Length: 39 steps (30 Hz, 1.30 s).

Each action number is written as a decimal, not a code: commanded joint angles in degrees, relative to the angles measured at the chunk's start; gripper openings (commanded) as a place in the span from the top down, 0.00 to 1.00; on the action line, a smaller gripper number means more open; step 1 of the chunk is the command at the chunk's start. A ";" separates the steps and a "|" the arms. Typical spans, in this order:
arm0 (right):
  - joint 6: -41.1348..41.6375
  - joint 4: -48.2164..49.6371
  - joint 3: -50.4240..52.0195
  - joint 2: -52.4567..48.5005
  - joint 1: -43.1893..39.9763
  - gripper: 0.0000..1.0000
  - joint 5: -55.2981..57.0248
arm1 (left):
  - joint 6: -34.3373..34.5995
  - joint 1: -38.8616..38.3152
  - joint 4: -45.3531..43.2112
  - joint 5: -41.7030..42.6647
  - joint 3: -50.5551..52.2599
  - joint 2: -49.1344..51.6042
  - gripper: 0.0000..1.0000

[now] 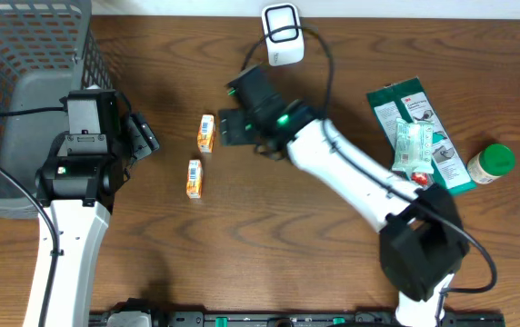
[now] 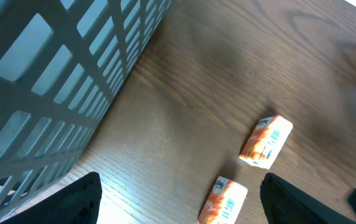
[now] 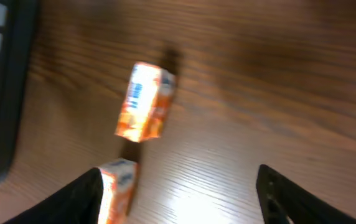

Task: Scan the item barcode
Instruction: 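Move the right gripper left to the upper orange tissue pack, then grasp the upper orange tissue pack with the right gripper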

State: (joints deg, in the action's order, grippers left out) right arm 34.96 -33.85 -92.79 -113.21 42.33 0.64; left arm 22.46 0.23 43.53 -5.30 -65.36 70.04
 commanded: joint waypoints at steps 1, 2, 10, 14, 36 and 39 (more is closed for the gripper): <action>4.28 1.64 -0.68 -2.36 3.28 0.27 8.02 | -0.35 0.24 0.17 -0.76 0.00 0.07 0.17; 4.46 2.40 -0.68 -3.08 4.11 0.27 8.15 | -0.35 0.24 0.17 -0.76 0.00 0.07 0.17; 6.36 3.21 -0.68 -5.66 7.32 0.29 7.17 | -0.35 0.24 0.17 -0.76 0.00 0.07 0.17; 6.36 2.45 -0.68 -5.66 8.00 0.26 5.75 | -0.35 0.24 0.17 -0.76 0.00 0.07 0.17; 8.24 13.35 -0.68 -10.08 4.50 0.33 3.85 | -0.35 0.24 0.17 -0.76 0.00 0.07 0.17; 10.47 14.91 -0.68 -12.02 5.20 0.32 7.13 | -0.35 0.24 0.17 -0.76 0.00 0.07 0.18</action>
State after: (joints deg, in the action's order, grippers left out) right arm 42.63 -19.55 -92.88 -122.45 46.46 3.81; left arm 22.46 0.23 43.53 -5.28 -65.36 70.04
